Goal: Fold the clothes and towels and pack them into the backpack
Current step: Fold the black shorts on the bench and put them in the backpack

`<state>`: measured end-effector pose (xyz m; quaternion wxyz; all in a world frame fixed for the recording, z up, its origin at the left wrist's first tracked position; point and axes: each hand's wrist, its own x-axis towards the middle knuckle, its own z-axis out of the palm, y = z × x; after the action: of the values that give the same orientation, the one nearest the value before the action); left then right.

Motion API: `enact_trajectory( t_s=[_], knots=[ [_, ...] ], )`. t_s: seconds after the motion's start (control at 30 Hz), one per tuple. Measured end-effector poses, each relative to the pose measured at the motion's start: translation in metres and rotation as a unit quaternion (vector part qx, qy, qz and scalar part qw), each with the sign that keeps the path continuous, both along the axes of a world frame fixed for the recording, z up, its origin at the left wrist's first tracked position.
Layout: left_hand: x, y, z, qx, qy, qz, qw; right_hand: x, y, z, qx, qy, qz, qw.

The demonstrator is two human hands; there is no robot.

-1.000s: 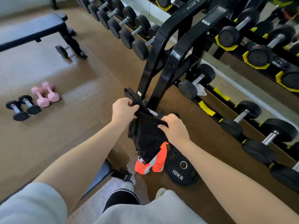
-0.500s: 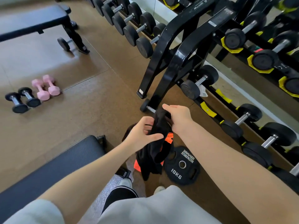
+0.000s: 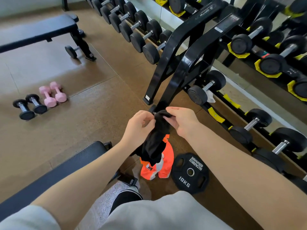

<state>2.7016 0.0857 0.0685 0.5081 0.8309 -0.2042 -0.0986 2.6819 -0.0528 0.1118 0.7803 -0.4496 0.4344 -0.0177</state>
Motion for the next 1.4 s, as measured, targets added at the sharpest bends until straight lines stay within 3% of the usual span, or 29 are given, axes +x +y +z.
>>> enact_trajectory(
  t_s=[0.07,0.13,0.23,0.37,0.47,0.53,0.63,0.73,0.93,1.03,1.13,1.3,1.4],
  knots=[
    [0.005,0.005,0.006,0.003,0.02,0.011,1.0,-0.001,-0.005,0.005,0.005,-0.014,-0.013,1.0],
    [0.01,0.008,0.015,-0.014,0.039,0.039,0.998,-0.001,-0.011,0.006,-0.08,0.006,0.031,0.996],
    [0.022,0.004,0.028,-0.004,0.075,0.045,0.996,-0.005,-0.014,-0.004,-0.278,0.063,0.171,0.943],
    [0.043,-0.004,0.042,0.125,0.048,-0.072,0.988,-0.013,-0.014,-0.022,-0.393,0.038,0.269,0.878],
    [0.049,-0.009,0.051,0.132,-0.012,-0.131,0.983,-0.016,-0.016,-0.021,-0.476,0.04,0.231,0.848],
    [0.051,-0.012,0.055,0.125,-0.033,-0.152,0.98,-0.019,-0.013,-0.01,-0.517,-0.015,0.196,0.833],
    [0.055,-0.013,0.054,0.136,-0.044,-0.191,0.971,-0.021,-0.006,0.009,-0.465,-0.122,0.264,0.836],
    [0.056,-0.006,0.052,0.116,-0.055,-0.186,0.974,-0.019,-0.004,0.008,-0.441,-0.117,0.337,0.823],
    [0.047,0.008,0.04,0.049,-0.02,-0.12,0.991,-0.007,0.011,0.003,-0.506,-0.104,0.319,0.794],
    [0.047,0.025,0.022,0.028,0.099,-0.104,0.989,-0.002,0.017,0.002,-0.446,-0.142,0.267,0.842],
    [0.049,0.043,-0.002,0.126,0.118,-0.156,0.973,0.001,0.017,0.004,-0.33,-0.182,0.213,0.902],
    [0.054,0.072,-0.019,0.148,0.112,-0.143,0.972,0.004,0.003,0.006,-0.238,-0.229,0.156,0.931],
    [0.054,0.079,-0.02,0.145,0.081,-0.118,0.979,0.009,-0.011,0.002,-0.249,-0.215,0.15,0.932]
  ],
)
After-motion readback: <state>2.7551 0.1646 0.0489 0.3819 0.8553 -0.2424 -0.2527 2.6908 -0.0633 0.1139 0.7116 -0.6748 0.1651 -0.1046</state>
